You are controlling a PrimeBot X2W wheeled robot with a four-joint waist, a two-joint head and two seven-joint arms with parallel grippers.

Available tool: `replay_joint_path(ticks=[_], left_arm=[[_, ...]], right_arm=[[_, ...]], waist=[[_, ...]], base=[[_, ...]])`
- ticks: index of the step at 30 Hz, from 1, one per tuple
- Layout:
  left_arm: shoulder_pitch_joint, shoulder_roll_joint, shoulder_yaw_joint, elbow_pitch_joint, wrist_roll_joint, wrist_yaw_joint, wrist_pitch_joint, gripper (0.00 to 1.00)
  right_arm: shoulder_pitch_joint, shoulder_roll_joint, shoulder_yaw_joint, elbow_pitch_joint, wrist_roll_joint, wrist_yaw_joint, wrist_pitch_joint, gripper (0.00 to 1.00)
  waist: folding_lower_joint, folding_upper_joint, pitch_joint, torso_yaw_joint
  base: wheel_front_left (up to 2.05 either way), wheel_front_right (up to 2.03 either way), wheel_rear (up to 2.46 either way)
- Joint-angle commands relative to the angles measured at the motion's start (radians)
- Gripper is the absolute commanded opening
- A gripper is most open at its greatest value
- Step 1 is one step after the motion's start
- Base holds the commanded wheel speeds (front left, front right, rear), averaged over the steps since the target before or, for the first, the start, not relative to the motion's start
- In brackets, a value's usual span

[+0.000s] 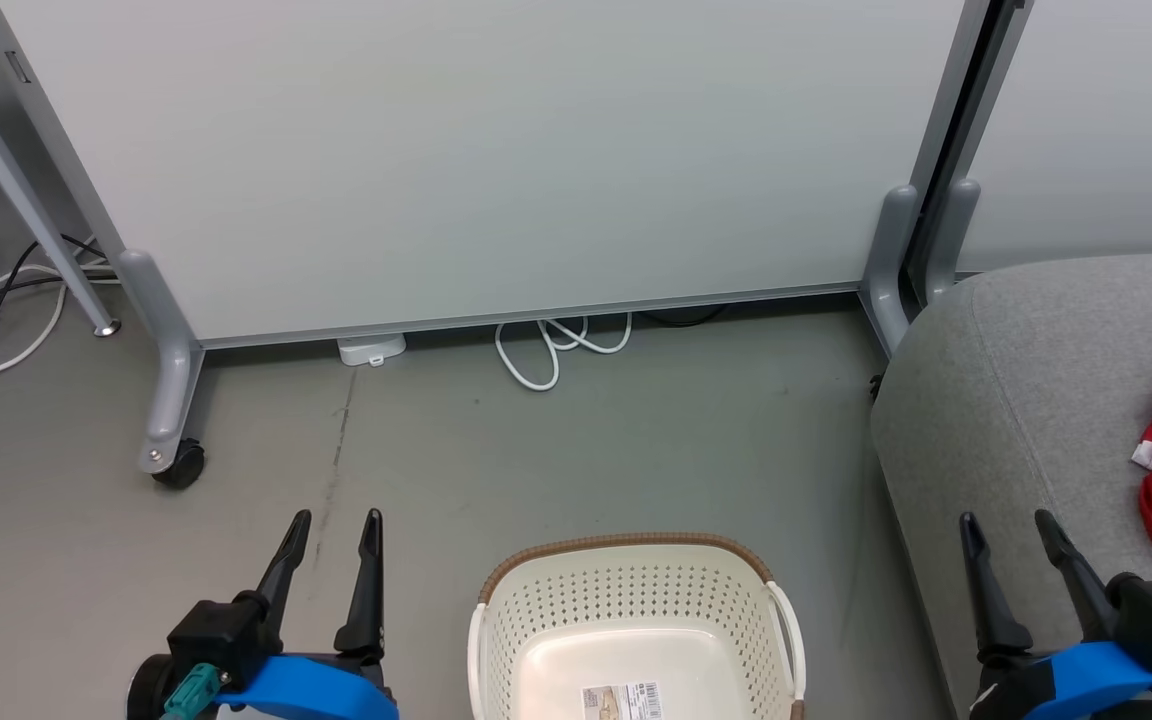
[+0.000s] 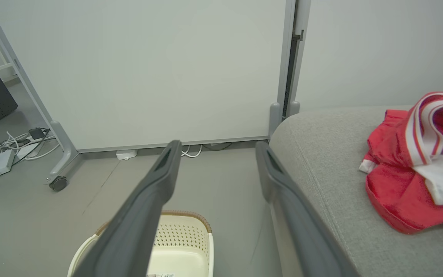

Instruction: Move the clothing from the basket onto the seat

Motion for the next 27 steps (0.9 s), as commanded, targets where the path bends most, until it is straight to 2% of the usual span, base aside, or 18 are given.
replay_joint_path(ticks=[1, 26, 27], left_arm=[[-0.006, 0.006, 0.008, 0.004, 0.0, -0.003, -0.003, 1.0], [0.0, -0.002, 0.004, 0.045, 0.0, -0.003, -0.003, 1.0], [0.0, -0.005, 0.006, 0.044, 0.0, 0.0, 0.0, 0.0]], right_arm=[[0.011, 0.004, 0.002, -0.001, 0.0, 0.0, -0.006, 1.0], [0.0, 0.016, 0.012, 0.02, 0.019, 0.0, -0.015, 1.0], [0.001, 0.013, 0.012, 0.019, 0.016, 0.0, -0.013, 0.0]], waist=[[0.0001, -0.0001, 0.0, 0.002], [0.0001, -0.0001, 0.008, 0.025], [0.0001, -0.0001, 0.008, 0.025]], base=[[0.0, 0.0, 0.0], [0.0, 0.0, 0.0], [0.0, 0.0, 0.0]])
